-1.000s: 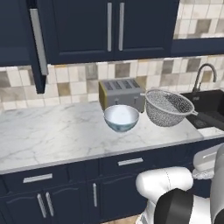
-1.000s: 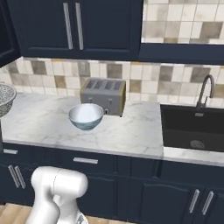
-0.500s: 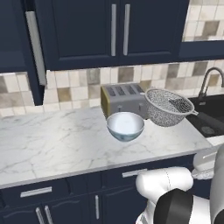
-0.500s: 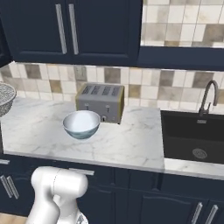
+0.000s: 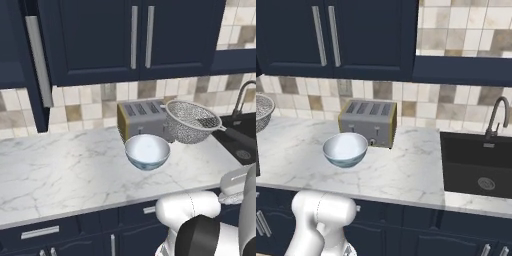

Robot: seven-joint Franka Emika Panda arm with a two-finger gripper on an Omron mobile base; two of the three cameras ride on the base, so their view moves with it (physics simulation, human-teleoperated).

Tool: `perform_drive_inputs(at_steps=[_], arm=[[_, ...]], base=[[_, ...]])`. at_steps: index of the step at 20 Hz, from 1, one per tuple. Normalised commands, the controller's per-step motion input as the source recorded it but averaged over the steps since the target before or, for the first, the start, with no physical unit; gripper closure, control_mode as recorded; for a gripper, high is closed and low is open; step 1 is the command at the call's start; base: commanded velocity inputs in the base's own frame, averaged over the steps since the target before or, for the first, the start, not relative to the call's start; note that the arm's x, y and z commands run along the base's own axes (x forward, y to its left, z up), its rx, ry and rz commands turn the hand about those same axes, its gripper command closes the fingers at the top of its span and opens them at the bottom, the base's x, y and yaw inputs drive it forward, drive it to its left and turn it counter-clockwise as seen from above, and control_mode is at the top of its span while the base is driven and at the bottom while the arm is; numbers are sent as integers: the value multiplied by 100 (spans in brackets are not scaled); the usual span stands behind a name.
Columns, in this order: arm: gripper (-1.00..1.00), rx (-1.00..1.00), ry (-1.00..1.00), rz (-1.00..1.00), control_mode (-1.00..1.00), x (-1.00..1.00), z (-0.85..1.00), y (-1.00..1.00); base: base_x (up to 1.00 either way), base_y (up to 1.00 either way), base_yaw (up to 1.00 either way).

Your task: Open the cabinet and setup a tea strainer by placing it in the bowl upright.

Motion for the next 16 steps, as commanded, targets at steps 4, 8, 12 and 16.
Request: perform_drive_inputs(at_steps=[4,8,12,16], arm=[[100,0,0,0,100,0,0,0],[100,0,0,0,100,0,0,0],[100,0,0,0,100,0,0,0],[100,0,0,0,-100,5,0,0]], base=[[28,0,0],[30,0,0],[23,0,0],[9,0,0]])
